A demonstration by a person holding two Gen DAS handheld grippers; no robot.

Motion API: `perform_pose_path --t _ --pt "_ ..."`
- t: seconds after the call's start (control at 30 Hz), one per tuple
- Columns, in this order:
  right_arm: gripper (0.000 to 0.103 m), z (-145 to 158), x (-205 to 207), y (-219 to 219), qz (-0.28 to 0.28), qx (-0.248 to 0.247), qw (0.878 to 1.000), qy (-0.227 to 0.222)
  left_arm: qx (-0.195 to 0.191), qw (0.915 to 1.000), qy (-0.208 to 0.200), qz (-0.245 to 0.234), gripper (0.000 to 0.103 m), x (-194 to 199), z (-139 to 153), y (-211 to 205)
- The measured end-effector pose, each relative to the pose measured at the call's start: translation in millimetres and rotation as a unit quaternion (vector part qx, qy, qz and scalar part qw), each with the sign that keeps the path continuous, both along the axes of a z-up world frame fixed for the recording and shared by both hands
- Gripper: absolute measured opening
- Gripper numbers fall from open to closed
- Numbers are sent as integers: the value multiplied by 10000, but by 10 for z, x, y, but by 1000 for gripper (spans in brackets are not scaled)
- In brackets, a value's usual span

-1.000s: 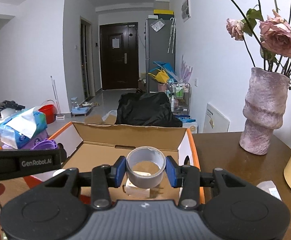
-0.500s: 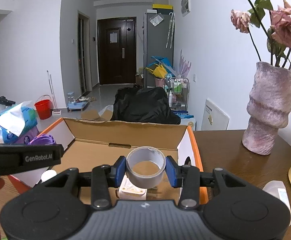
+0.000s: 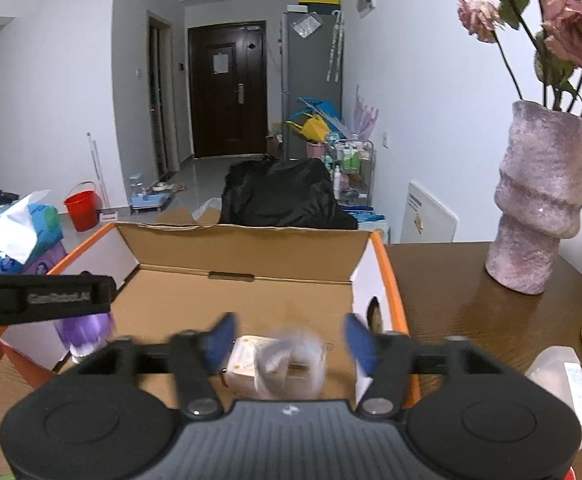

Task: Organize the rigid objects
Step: 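Open both tools to drop the purple cap and tape roll into the box, then withdraw both open tools from the box and move right tool toward the lint brush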

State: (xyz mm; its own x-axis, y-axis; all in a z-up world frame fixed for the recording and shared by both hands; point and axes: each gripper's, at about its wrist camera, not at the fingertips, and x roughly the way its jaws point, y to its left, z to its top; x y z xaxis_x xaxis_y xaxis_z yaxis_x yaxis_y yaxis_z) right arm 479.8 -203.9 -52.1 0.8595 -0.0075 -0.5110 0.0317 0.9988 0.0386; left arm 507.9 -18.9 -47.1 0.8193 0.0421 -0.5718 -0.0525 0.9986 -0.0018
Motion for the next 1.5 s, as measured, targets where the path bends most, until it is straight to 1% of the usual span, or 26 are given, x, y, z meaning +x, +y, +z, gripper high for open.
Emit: perform_pose_path --t 0.03,0.07,0.1,0.17,0.37,0.8,1.2,1.5 --pt "87 0 -1 -7 -58 -23 10000 -9 54 10000 -47 26 100 -14 10 -2" --pt "92 2 -3 -13 -117 -55 9999 -22 86 9999 -83 31 103 -27 21 1" --pt "93 4 -1 -19 -147 -71 9999 -17 85 9999 -97 51 103 -33 29 9" --pt "102 -2 1 -32 -181 -53 9998 13 34 9999 -91 90 103 -38 44 29" --pt "103 -8 -16 -27 -179 -90 9998 33 4 9999 -111 119 103 -56 77 48" --pt "103 111 -196 -8 -163 -99 9998 -108 -16 9997 -188 153 103 -193 150 62" --pt "103 233 -560 -106 -188 -95 9992 -334 -19 9994 -324 104 103 -545 257 121" --pt "103 271 -933 -226 -195 -141 9985 -486 15 9995 -297 42 103 -886 237 161"
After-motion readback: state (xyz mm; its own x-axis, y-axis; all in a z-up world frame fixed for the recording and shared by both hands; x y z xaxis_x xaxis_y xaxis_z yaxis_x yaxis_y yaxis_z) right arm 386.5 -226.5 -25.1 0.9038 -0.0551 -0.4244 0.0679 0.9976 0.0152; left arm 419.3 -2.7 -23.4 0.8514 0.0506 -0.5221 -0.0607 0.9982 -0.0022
